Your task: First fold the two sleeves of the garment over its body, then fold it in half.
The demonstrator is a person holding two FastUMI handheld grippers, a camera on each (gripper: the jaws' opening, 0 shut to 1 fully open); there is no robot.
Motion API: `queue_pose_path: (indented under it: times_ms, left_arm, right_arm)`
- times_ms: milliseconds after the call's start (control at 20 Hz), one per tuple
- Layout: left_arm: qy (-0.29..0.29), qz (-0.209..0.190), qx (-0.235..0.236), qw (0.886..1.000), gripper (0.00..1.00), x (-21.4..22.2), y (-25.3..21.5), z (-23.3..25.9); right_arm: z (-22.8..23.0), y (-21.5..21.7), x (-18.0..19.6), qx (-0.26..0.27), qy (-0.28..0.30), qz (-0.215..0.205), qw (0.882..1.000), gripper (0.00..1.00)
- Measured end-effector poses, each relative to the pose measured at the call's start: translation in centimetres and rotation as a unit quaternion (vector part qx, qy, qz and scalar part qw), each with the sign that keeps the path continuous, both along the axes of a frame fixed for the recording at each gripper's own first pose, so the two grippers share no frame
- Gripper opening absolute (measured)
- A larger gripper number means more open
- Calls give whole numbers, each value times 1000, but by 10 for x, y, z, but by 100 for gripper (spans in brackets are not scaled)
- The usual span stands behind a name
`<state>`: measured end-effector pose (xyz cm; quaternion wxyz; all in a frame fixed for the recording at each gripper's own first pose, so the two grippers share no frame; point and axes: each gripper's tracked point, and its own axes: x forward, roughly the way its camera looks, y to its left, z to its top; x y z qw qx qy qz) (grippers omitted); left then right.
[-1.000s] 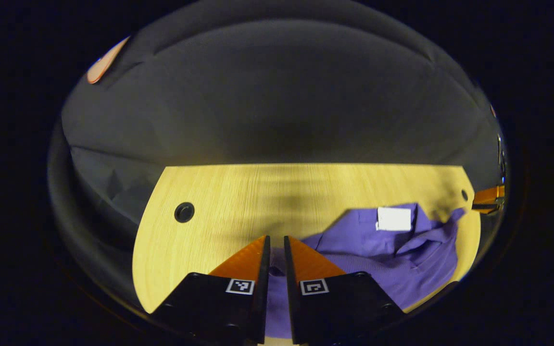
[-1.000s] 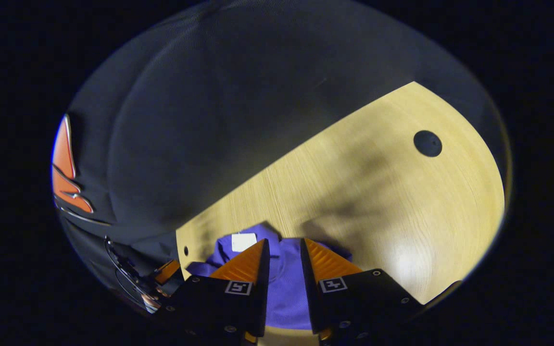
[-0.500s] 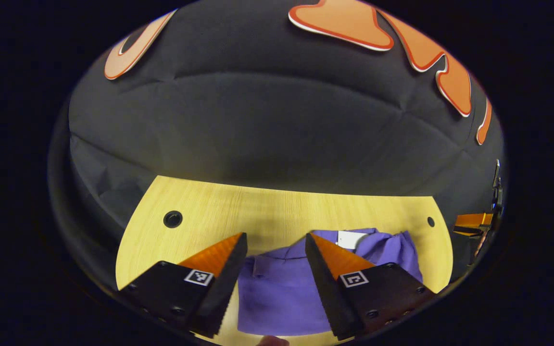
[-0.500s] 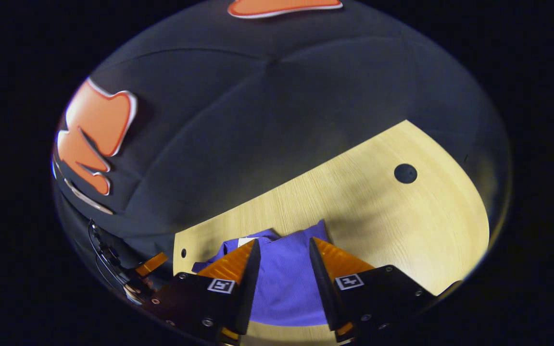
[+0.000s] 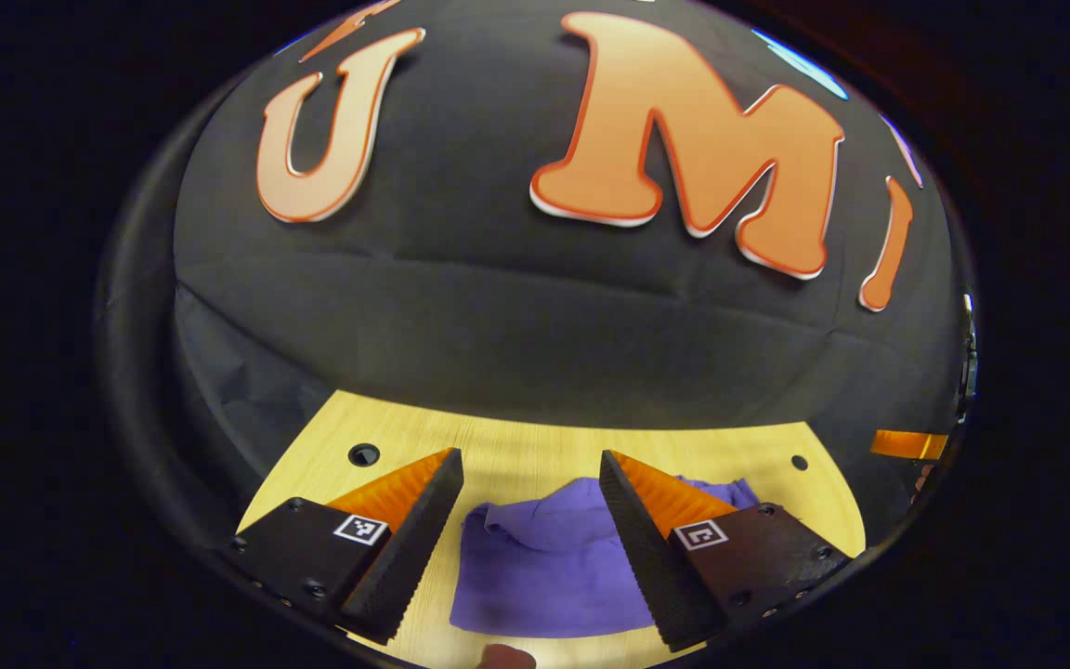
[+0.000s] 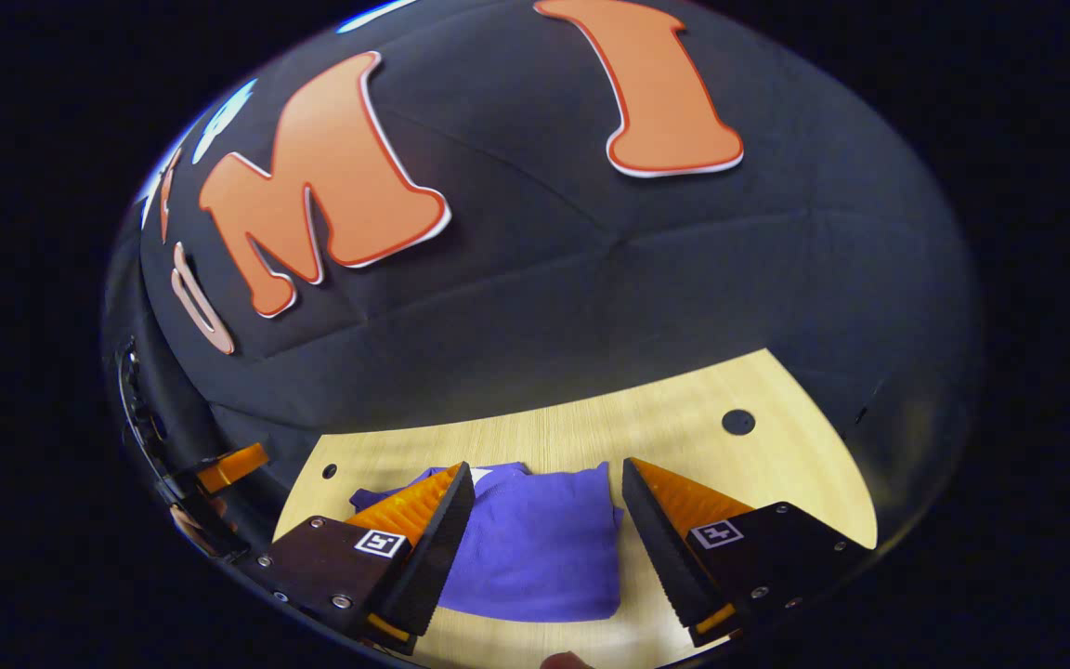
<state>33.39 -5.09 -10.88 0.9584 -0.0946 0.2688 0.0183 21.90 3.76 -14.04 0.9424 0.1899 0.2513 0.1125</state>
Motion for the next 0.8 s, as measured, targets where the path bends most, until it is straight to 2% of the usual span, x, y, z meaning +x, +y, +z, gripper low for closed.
queue_pose_path:
  times_ms: [350,600,800]
  left_arm:
    - [-105,6,20,994,98,-62,-12,80]
    - [-168,-30,49,984,97,-124,-35,116]
    - [-206,-41,52,976,97,-182,-46,135]
  right_arm:
    - [42,6,-65,-43,-72,-6,996,95]
    - [69,9,-126,-36,-127,-38,991,95]
    - [84,20,-176,-53,-162,-39,985,95]
